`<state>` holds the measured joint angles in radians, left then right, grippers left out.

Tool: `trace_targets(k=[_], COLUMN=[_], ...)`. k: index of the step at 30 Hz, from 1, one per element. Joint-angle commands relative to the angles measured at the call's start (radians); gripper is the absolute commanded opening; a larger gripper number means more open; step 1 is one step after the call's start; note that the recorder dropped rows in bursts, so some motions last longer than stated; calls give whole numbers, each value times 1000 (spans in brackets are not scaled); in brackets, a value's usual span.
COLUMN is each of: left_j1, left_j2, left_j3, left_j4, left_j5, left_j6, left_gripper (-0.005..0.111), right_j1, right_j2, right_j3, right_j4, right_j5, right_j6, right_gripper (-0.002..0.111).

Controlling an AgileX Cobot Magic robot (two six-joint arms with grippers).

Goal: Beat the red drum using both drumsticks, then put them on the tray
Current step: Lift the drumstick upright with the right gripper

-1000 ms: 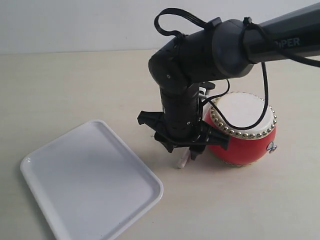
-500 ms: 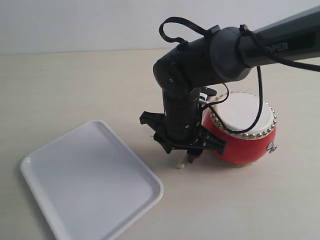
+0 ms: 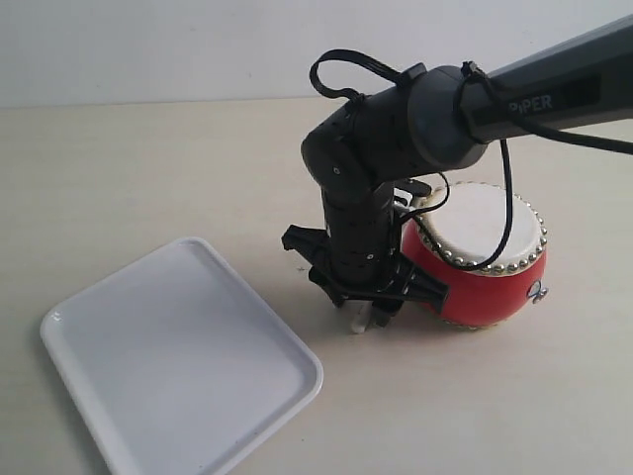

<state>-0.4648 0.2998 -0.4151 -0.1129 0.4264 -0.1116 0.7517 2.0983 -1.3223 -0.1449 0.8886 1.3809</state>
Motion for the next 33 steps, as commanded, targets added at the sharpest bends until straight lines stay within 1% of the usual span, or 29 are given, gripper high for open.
trace_targets(k=[1,6,9,12,17,20,23,25,29,33], left_j1=[-6,-6,-6,-6,-6,-6,-6,-6,-6,-6], left_j2=[-6,-6,-6,-6,-6,-6,11,30,90,194], left_j3=[4,4,4,8,9,9,9,9,9,-19], left_j4=[3,3,3,3,3,3,3,3,1,-6], left_j5=[-9,-11,-11,-11,-13,-20,-20,-23,-20,35], left_j6=[-5,-5,-5,-5,-5,-5,-5,-5,-24,-27], left_gripper=[0,0,0,0,0,0,0,0,0,0], right_j1=[-2,-2,-2,2,4,4,4,4,4,4], right_j2=[7,10,10,10,1,-9,-19,-32,-90,-230], right_j3=[0,10,26,30,30,28,28,28,26,26], right_j4=[-3,-5,-8,-25,-65,-55,2,43,65,66], right_j5=[-4,-4,-1,-3,-19,-107,-197,-228,-228,-204], right_j6=[0,8,10,10,-10,-68,-128,-186,-293,-517], right_gripper=[43,21,11,5,4,4,2,0,0,0])
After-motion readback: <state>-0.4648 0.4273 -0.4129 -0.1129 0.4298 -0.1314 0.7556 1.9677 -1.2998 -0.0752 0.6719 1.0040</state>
